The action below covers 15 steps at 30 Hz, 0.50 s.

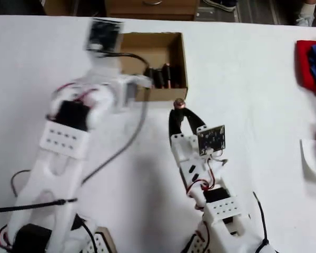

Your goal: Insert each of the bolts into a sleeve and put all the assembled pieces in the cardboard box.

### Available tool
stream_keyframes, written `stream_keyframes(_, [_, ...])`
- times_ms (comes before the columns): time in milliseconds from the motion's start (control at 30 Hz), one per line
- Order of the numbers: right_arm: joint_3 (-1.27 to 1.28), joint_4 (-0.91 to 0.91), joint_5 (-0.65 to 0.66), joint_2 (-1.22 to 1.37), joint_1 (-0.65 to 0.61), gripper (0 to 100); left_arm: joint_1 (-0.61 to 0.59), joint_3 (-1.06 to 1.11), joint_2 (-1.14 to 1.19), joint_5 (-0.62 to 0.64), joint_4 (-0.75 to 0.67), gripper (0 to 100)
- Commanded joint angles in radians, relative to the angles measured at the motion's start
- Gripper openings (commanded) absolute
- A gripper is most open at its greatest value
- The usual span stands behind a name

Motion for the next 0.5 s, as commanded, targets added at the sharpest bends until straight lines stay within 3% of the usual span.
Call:
stream_keyframes(0, [-0.072,-0.002,-0.094,-0.025,0.093,2.1,-0.170,0.111,-0.008,-0.141,0.018,13])
stream_keyframes(100, [-0.192,0.045,-0.255,0.016,0.153,2.1,-0.244,0.246,-0.005,-0.183,-0.023,13])
stream_keyframes(200, [-0.473,0.228,-0.230,0.145,0.159,2.1,-0.282,0.367,-0.005,-0.190,-0.087,13])
stream_keyframes(467, [-1.614,0.954,-0.226,0.863,0.056,2.1,-0.305,0.642,-0.003,-0.252,-0.362,13])
